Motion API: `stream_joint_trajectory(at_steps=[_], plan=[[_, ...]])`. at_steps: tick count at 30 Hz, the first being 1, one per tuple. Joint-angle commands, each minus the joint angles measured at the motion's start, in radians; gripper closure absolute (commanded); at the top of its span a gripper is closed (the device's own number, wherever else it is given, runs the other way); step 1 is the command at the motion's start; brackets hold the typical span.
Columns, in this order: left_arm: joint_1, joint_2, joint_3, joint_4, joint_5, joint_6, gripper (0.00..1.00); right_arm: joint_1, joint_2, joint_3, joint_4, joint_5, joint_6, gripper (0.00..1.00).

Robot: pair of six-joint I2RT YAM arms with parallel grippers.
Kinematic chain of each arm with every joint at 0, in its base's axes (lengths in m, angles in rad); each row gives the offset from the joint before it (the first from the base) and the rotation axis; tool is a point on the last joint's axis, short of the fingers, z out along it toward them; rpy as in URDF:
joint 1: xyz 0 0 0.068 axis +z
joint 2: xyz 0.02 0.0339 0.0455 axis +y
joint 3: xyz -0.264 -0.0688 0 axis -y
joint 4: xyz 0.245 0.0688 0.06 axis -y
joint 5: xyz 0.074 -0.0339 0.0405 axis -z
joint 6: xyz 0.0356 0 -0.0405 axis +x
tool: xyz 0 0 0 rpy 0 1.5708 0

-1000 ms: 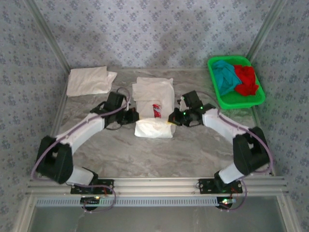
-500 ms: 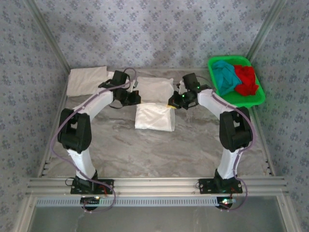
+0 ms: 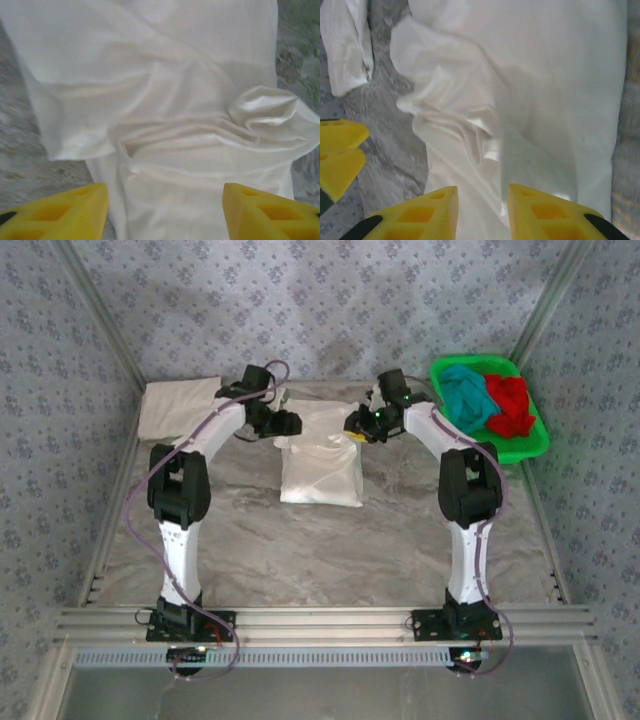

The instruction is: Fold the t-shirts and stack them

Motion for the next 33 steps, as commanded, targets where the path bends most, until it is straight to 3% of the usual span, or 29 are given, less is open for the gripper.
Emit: stream_joint_trajectory(at_steps=[1,2,6,7,10,12,15,18,24,29,33], plan=[[-0.008,-0.089,0.035,-0.01,-0.108,-0.005,0.38,-0.022,-0.032,0.08,-0.078,0.045,-0.047,0.58],[-0.021,-0.139,-0.006,0.011,-0.135,-0.006,0.39,-0.02,-0.069,0.065,-0.091,0.064,-0.071,0.49],[-0.068,-0.383,-0.341,0.223,-0.128,-0.045,0.47,0.011,-0.309,-0.243,0.063,0.058,-0.083,0.45],[-0.078,-0.435,-0.445,0.298,-0.089,-0.069,0.49,0.028,-0.361,-0.339,0.121,0.037,-0.065,0.52],[-0.117,-0.499,-0.65,0.472,0.005,-0.138,0.6,0.107,-0.442,-0.551,0.296,-0.028,0.012,0.88],[-0.148,-0.483,-0.716,0.552,0.055,-0.161,0.68,0.175,-0.42,-0.593,0.357,-0.054,0.033,1.0],[-0.17,-0.398,-0.749,0.599,0.063,-0.175,0.82,0.227,-0.324,-0.612,0.433,-0.069,0.074,1.0],[-0.159,-0.32,-0.799,0.68,0.01,-0.181,0.87,0.217,-0.231,-0.634,0.539,-0.036,0.115,1.0],[-0.132,-0.181,-0.861,0.764,-0.013,-0.222,0.87,0.19,-0.097,-0.658,0.553,-0.038,0.068,1.0],[-0.142,-0.223,-0.918,0.788,-0.026,-0.247,0.84,0.18,-0.14,-0.713,0.562,-0.025,0.06,1.0],[-0.142,-0.277,-0.819,0.679,-0.038,-0.2,0.83,0.152,-0.18,-0.641,0.517,-0.049,0.059,1.0]])
